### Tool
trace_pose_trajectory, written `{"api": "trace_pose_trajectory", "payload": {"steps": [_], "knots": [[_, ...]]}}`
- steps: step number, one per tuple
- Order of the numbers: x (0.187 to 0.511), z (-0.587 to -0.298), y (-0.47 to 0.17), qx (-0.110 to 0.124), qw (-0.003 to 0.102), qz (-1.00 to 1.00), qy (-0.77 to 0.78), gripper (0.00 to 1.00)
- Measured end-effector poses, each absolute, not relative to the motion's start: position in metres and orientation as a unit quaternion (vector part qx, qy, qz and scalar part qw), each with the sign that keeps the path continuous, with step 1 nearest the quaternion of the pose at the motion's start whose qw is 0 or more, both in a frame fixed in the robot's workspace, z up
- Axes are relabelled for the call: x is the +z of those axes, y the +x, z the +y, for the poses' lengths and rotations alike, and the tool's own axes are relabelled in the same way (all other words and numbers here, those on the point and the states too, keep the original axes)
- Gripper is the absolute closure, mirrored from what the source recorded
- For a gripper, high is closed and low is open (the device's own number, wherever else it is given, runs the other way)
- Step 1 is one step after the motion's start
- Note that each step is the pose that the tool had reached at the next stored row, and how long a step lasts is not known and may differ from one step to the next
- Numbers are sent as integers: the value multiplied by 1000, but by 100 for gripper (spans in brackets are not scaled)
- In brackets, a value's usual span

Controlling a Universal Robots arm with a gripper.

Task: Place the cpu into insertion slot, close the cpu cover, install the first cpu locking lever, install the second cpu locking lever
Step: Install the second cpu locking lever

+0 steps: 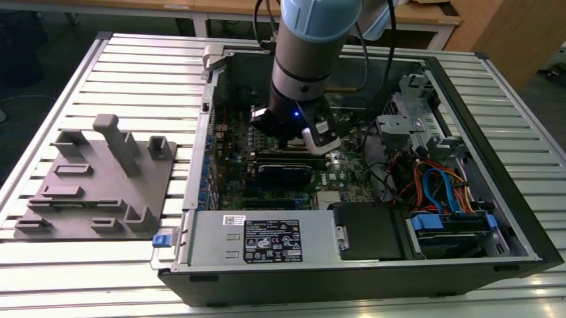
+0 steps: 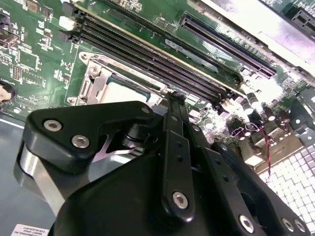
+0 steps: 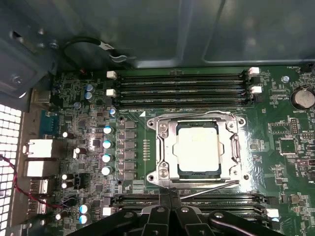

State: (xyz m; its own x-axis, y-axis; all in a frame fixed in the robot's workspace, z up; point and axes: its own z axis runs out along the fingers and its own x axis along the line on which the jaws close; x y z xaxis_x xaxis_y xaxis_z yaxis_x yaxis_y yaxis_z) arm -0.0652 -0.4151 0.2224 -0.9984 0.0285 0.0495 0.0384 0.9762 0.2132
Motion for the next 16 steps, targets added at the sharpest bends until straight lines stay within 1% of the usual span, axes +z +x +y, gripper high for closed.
{"api": "trace_pose_trajectory", "payload": {"steps": [9, 16], "knots": [[222, -415, -65, -112, 23, -993, -17, 90], [221, -420, -65, -116, 25, -993, -17, 90]]}}
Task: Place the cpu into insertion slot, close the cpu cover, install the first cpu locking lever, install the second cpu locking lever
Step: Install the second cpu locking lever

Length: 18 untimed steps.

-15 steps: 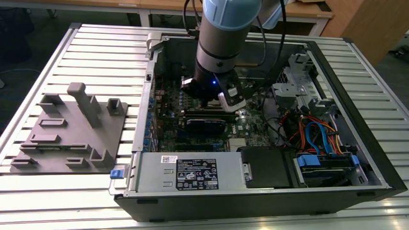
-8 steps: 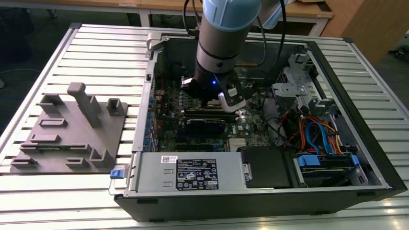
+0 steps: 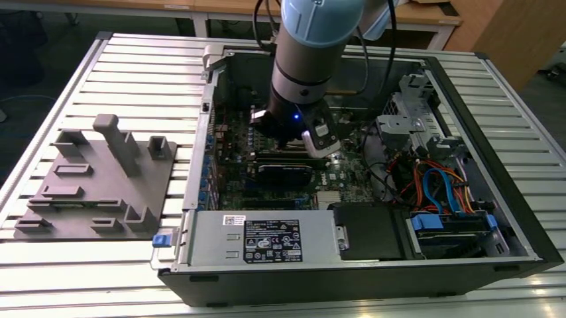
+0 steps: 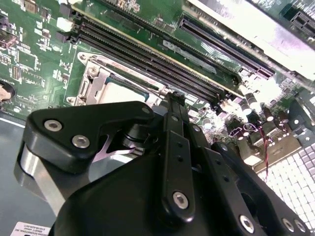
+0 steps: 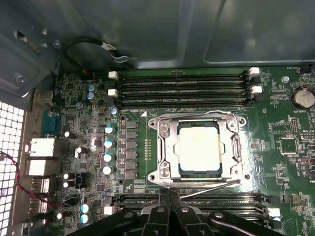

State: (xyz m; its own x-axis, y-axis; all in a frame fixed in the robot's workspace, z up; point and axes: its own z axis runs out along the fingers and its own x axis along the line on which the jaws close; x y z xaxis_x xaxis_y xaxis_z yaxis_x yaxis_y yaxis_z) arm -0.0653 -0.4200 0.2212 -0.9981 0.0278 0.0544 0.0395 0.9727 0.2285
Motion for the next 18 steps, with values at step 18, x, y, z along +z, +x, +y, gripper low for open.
{"api": "trace_pose_trajectory", "payload": {"steps": [18], "knots": [[214, -420, -66, -120, 30, -992, -18, 90]]}}
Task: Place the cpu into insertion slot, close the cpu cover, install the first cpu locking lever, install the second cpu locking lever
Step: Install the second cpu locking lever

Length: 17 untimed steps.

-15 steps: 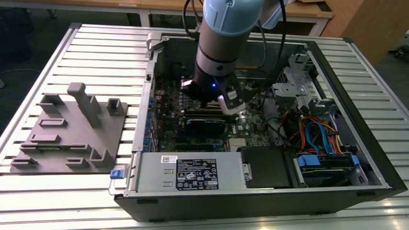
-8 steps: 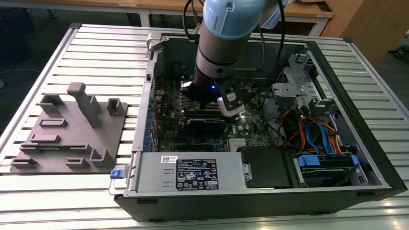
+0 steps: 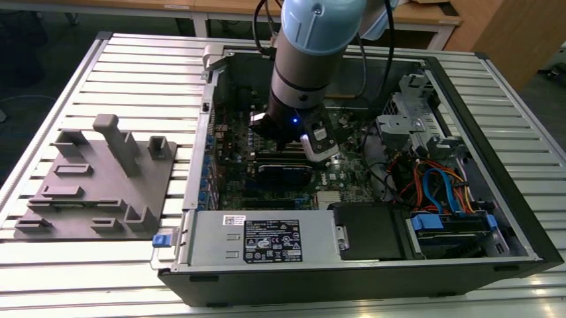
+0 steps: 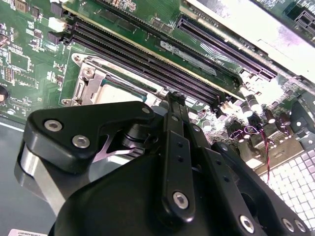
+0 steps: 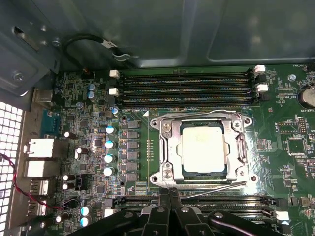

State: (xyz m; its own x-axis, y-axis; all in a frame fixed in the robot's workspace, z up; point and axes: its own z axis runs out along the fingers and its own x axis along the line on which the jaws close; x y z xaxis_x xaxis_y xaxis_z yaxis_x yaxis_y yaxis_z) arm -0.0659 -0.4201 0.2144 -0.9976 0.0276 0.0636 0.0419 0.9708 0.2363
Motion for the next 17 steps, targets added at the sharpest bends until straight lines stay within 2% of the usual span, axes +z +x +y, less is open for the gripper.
{"api": "trace_pose_trajectory", "payload": {"steps": [17], "knots": [[206, -420, -68, -120, 29, -992, -35, 90]]}}
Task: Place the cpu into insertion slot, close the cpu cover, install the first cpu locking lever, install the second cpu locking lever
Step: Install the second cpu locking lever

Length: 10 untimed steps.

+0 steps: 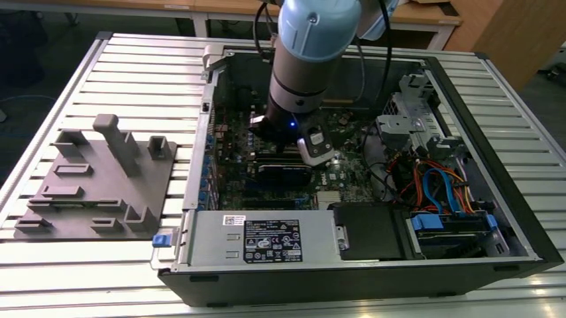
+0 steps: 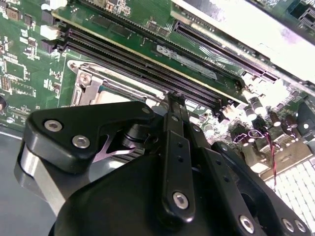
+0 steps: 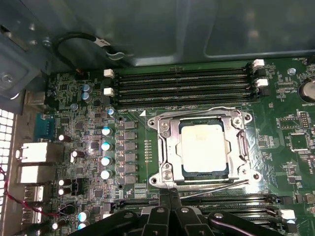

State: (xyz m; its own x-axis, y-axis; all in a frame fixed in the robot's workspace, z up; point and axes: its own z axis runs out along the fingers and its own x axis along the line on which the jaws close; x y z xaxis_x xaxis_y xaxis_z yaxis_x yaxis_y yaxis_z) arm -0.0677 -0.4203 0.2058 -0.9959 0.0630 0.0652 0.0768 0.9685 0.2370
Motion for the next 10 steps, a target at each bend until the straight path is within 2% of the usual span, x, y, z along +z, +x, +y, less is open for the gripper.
{"api": "trace_pose_trajectory", "payload": {"steps": [10], "knots": [[201, -424, -69, -132, 27, -990, -47, 90]]}}
